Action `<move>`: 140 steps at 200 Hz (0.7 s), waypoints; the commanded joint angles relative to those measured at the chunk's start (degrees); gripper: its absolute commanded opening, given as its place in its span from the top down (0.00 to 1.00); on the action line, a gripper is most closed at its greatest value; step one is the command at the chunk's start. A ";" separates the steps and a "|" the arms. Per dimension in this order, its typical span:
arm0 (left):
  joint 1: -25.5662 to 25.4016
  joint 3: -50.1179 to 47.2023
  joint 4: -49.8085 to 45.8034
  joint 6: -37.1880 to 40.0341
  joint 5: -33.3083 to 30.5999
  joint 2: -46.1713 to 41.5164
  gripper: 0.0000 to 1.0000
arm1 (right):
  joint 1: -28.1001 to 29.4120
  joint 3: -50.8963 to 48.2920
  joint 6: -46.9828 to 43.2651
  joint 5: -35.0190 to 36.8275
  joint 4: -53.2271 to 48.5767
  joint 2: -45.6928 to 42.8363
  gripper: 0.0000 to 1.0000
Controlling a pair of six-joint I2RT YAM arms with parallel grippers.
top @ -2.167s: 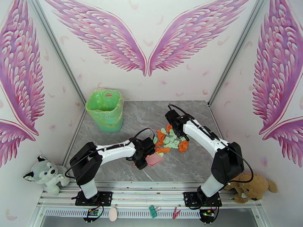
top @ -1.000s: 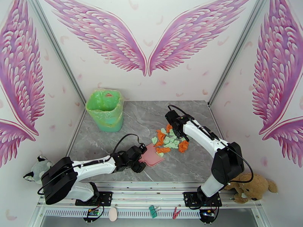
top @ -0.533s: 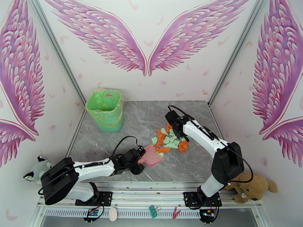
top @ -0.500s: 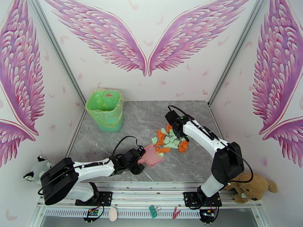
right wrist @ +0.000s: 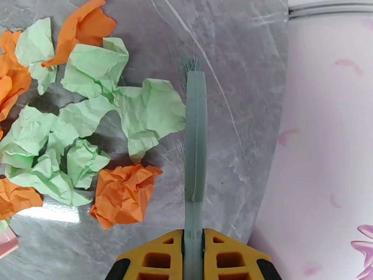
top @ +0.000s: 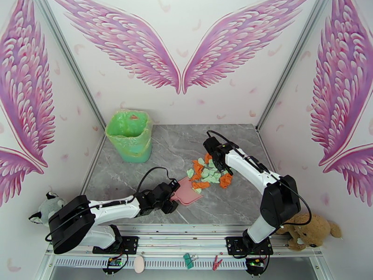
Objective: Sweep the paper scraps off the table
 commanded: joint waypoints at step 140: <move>-0.23 1.89 -0.77 1.69 -0.01 1.50 0.41 | 0.43 -0.65 0.13 0.46 0.58 -0.77 1.00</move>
